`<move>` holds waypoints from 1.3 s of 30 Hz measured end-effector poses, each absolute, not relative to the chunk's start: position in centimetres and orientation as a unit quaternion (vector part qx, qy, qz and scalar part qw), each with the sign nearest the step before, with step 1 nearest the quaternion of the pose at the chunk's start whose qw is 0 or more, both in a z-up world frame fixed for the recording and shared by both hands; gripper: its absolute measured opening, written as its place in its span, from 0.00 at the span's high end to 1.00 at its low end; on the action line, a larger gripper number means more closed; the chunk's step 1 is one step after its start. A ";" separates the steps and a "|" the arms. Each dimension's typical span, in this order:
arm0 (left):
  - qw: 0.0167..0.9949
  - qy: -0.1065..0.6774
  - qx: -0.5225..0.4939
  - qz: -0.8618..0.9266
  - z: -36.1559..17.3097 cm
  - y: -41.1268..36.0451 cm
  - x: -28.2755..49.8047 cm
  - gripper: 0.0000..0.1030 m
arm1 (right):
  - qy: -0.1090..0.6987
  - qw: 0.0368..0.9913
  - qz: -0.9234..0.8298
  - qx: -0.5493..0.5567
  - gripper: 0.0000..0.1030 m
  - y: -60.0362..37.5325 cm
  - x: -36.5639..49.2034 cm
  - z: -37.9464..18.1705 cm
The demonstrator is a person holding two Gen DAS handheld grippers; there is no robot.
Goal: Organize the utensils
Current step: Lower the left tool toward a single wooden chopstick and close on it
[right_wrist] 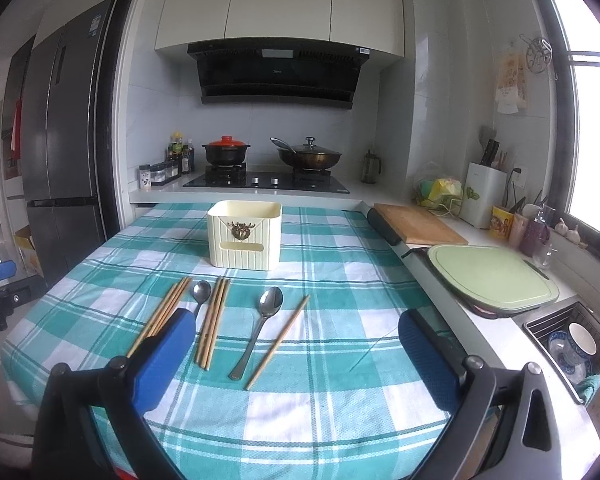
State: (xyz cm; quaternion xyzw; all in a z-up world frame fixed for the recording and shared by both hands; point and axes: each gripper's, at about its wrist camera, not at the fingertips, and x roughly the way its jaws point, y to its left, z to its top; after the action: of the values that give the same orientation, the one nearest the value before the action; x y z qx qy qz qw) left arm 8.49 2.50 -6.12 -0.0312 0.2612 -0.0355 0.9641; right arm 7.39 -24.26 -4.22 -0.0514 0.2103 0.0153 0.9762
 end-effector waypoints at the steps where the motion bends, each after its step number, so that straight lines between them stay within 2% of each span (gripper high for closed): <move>1: 0.964 0.261 -0.031 -0.041 -6.2 2.5 8.6 0.00 | 0.211 0.976 0.012 -0.055 0.00 -24.3 7.6 -4.3; 14: 0.958 0.277 -0.033 -0.058 -7.1 2.7 10.4 0.00 | 0.257 0.964 -0.005 -0.061 0.00 -25.0 10.2 -6.8; 28: 0.950 0.308 -0.033 -0.025 -8.4 4.4 12.6 0.00 | 0.254 0.964 -0.008 -0.074 0.00 -25.1 10.4 -7.4; 35: 0.926 0.364 -0.097 -0.018 -10.5 8.9 17.1 0.00 | 0.274 0.960 0.003 -0.063 0.00 -25.7 12.2 -8.2; 39: 0.911 0.401 -0.091 -0.027 -12.5 8.8 20.6 0.00 | 0.285 0.957 0.006 -0.058 0.00 -26.0 13.3 -8.8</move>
State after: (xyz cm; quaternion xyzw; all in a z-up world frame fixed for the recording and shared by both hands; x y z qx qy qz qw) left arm 20.63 8.82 -12.53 -0.0909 0.4014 -0.0270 0.9110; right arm 13.33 -25.95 -8.80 -0.0578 0.2848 0.0065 0.9568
